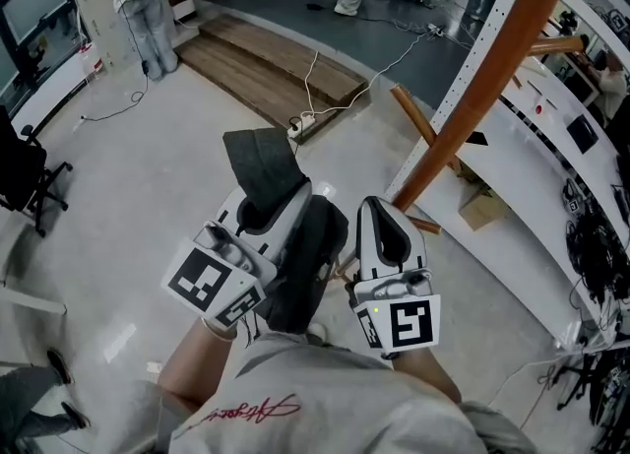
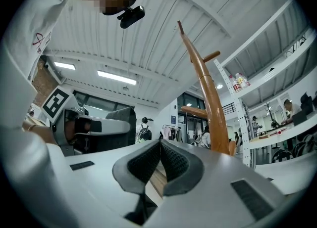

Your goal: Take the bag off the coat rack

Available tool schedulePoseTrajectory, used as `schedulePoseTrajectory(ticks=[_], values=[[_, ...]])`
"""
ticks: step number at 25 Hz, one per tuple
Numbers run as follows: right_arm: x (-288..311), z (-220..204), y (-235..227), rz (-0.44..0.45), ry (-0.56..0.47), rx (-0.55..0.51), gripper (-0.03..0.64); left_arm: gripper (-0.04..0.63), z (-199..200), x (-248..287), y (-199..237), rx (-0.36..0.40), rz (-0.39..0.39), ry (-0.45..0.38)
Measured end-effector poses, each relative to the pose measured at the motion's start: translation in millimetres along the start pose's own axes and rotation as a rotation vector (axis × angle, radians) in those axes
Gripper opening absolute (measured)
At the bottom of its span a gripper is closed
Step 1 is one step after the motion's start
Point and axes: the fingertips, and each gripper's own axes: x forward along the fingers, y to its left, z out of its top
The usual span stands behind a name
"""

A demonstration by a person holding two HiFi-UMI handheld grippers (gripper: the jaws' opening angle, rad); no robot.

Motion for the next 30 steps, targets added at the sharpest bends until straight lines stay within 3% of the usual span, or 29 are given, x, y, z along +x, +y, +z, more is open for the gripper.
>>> schedulePoseTrajectory(ticks=[9,30], values=[[-22,16,27,0.005,-0.011,-0.021,0.017,0.037,11,-34,-21,-0.002,0.006,-0.024],[-139,53,123,-0.17,-0.001,-0.027,0.017,0.037,28,-159,-94,-0.037,-0.097,-0.01]])
